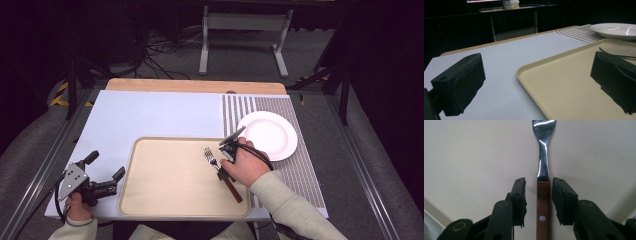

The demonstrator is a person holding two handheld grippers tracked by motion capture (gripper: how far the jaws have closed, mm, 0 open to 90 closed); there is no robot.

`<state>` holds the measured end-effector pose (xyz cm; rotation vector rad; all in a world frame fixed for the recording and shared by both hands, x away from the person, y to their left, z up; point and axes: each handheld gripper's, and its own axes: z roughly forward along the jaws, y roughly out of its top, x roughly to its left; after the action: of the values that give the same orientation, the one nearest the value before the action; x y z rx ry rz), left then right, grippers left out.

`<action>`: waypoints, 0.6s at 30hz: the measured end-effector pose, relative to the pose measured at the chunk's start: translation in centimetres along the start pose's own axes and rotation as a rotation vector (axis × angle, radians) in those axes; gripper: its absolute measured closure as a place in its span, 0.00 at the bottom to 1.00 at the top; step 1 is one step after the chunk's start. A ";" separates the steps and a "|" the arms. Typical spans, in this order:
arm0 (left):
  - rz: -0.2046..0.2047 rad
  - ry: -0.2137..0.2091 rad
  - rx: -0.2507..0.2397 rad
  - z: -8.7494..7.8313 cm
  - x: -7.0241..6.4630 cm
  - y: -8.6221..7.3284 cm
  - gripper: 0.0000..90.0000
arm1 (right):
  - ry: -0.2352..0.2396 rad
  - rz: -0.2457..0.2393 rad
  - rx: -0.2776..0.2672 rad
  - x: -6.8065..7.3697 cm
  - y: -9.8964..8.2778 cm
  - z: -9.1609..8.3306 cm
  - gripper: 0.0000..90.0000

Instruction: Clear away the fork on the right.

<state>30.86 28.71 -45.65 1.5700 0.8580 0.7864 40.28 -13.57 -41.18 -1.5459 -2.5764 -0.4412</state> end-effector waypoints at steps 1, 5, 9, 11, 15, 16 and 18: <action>-0.001 0.000 0.000 0.0 0.0 0.0 0.00 | -0.010 -0.009 -0.003 0.0 0.0 -0.1 0.70; 0.000 0.000 -0.001 0.0 0.0 0.0 0.00 | -0.012 -0.028 -0.035 0.0 0.0 -0.4 0.62; 0.001 0.001 -0.001 0.0 0.0 0.0 0.00 | -0.014 -0.064 -0.060 0.0 0.0 -0.6 0.50; 0.000 0.003 -0.001 0.0 0.0 0.0 0.00 | -0.012 -0.114 -0.096 0.0 0.0 -0.7 0.36; -0.001 0.005 -0.005 0.0 0.0 0.0 0.00 | 0.004 -0.209 -0.181 0.1 0.3 -1.1 0.19; -0.001 0.005 -0.003 -0.1 0.0 0.0 0.00 | 0.011 -0.238 -0.199 0.1 0.4 -1.3 0.17; -0.002 0.007 -0.005 -0.1 0.0 0.0 0.00 | 0.034 -0.312 -0.228 0.3 0.7 -1.6 0.13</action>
<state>30.72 28.75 -45.62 1.5626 0.8619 0.7923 40.67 -13.52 -39.42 -1.1758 -2.8305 -0.8092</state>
